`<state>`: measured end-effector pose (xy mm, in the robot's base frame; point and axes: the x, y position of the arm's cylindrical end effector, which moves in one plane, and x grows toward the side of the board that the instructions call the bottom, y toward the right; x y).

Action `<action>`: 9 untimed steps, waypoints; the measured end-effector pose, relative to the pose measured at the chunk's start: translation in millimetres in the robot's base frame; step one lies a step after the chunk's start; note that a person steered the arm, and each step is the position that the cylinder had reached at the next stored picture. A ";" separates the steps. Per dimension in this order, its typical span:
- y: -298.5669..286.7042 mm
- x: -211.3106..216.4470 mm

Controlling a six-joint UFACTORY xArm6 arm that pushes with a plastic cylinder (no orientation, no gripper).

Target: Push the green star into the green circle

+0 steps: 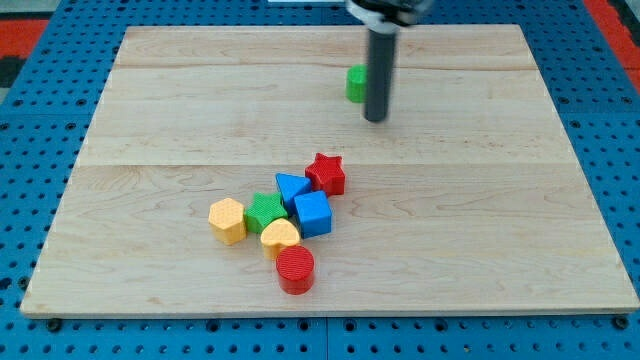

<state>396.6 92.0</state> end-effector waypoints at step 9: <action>-116.2 210.0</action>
<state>606.6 -24.1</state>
